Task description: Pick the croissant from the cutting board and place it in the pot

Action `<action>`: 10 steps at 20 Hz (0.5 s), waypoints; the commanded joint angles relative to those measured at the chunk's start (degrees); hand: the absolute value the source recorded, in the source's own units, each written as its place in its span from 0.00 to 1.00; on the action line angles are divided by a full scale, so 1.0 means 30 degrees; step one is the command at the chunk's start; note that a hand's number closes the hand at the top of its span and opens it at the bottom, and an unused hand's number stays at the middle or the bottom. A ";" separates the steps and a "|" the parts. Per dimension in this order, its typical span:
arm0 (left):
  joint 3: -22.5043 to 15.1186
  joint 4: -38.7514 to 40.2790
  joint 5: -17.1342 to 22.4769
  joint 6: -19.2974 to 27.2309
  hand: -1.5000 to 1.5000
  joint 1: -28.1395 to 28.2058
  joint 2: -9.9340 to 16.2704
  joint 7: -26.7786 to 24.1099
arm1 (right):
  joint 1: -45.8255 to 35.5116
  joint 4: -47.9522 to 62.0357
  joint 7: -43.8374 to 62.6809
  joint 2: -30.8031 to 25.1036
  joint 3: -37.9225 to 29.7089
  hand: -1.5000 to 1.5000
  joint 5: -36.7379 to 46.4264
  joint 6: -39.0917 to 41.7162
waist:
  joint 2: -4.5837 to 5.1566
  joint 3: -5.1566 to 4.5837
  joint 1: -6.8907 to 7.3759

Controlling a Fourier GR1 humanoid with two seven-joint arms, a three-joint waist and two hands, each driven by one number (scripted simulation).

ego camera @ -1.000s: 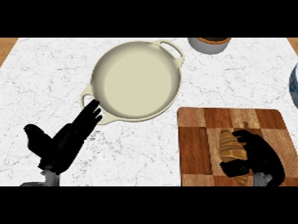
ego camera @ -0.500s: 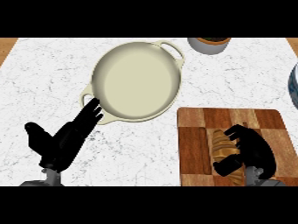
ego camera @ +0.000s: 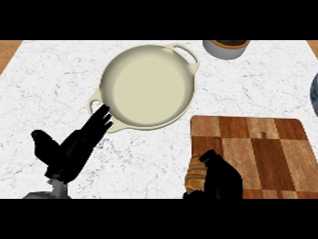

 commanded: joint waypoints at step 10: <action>0.0366 -0.0012 -0.0009 0.0430 0.50 0.0245 -0.0046 0.0210 | -0.0187 -0.2888 0.5554 0.0577 0.2465 1.00 0.7998 -0.0612 | -0.0288 -0.0018 -0.1154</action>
